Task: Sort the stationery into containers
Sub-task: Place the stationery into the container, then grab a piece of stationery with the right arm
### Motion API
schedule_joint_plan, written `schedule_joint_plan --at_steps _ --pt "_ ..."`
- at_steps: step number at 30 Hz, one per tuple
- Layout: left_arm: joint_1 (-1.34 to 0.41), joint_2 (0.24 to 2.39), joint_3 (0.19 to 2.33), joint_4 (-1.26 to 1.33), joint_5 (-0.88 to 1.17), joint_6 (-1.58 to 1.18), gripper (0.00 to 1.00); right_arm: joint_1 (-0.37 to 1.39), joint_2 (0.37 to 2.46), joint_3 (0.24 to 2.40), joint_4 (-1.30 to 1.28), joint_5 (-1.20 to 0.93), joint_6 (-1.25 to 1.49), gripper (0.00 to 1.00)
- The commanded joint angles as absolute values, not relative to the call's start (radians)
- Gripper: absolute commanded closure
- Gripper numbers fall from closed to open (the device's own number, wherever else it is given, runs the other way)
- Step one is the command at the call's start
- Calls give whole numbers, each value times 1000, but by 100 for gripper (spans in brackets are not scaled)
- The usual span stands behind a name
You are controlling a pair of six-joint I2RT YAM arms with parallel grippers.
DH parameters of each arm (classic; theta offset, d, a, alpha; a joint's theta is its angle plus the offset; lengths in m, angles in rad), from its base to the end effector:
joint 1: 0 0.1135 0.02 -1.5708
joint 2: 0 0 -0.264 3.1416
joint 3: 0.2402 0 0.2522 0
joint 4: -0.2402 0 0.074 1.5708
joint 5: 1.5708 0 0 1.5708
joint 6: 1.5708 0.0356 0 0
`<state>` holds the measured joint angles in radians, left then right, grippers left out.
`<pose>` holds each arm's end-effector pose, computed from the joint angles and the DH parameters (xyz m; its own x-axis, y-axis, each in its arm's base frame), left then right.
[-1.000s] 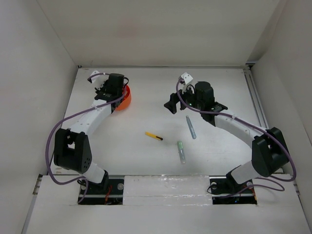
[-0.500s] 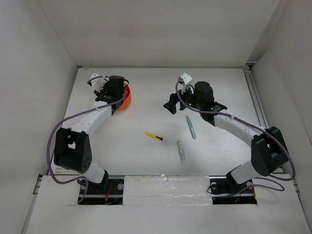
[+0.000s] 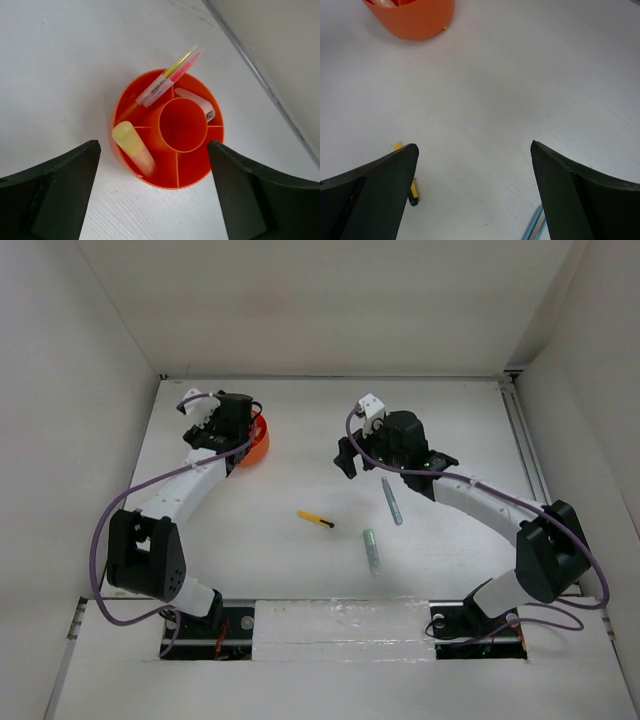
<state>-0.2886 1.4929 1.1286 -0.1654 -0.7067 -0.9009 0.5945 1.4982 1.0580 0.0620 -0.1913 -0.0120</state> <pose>0.3296 -0.0737 0.2944 -0.0494 -0.6072 -0.7930 -0.5788 0.6644 -0.4727 0.2856 0.2012 0.2865 -0.2975 -0.2154 -0.9301 -0.6999 0.7118 0.0591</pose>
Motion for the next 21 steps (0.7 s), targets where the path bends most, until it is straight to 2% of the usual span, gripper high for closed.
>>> schedule_joint_plan --at_steps 1,2,3,4,10,14,21 --pt "-301 1410 1209 -224 -690 -852 11 624 1463 1101 -67 -48 -38 0" --pt "-322 1410 1242 -244 -681 -851 2 624 1445 1091 -99 -4 -38 0" --pt "-333 1410 1259 -264 -681 -839 0 636 1445 1091 -168 46 -25 0" --pt "-333 1410 1285 -303 -672 -839 0 637 1421 1066 -198 113 -9 0" --pt "-333 1338 1282 -328 -537 -804 0 646 1364 963 -294 207 64 0" --pt "-333 1257 1252 -337 -480 -795 0 655 1324 894 -307 154 86 0" --pt "-403 1190 1241 -353 -517 -770 0 854 1192 770 -347 208 284 3"
